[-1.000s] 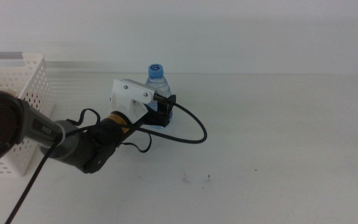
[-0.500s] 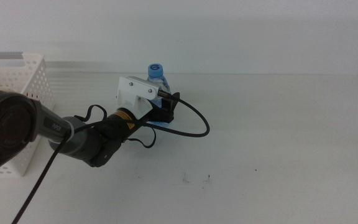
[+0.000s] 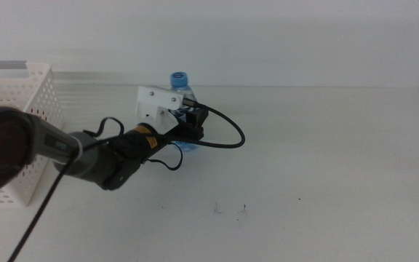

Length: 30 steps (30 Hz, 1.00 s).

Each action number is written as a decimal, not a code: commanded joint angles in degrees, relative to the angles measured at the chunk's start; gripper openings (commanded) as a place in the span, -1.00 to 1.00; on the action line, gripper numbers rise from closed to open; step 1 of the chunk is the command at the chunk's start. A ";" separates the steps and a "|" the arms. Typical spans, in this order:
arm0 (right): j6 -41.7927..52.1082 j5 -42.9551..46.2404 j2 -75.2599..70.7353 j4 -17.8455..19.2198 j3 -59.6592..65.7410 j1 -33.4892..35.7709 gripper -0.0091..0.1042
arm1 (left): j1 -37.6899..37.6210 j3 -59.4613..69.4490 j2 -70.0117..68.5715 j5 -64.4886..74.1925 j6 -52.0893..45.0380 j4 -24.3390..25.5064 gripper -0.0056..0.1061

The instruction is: Use arms to grab the bottles and put them into the dustbin to the left of the table.

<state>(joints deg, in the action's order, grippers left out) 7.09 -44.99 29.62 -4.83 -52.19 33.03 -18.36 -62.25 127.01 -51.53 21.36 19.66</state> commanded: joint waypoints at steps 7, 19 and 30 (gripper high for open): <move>0.25 0.36 0.12 -0.01 -0.40 0.07 0.64 | -0.33 -0.37 -13.05 15.41 4.07 10.53 -0.43; 0.25 0.36 0.12 -0.01 -0.40 0.07 0.64 | -1.19 -0.37 -28.99 29.10 5.68 8.18 -0.43; 0.25 0.36 0.12 -0.01 -0.40 0.07 0.64 | -1.13 -1.58 -40.87 55.38 -20.59 -18.77 -0.43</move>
<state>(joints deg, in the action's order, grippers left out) 7.09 -44.99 29.62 -4.83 -52.19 33.03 -19.42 -62.65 88.97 1.67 9.76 8.68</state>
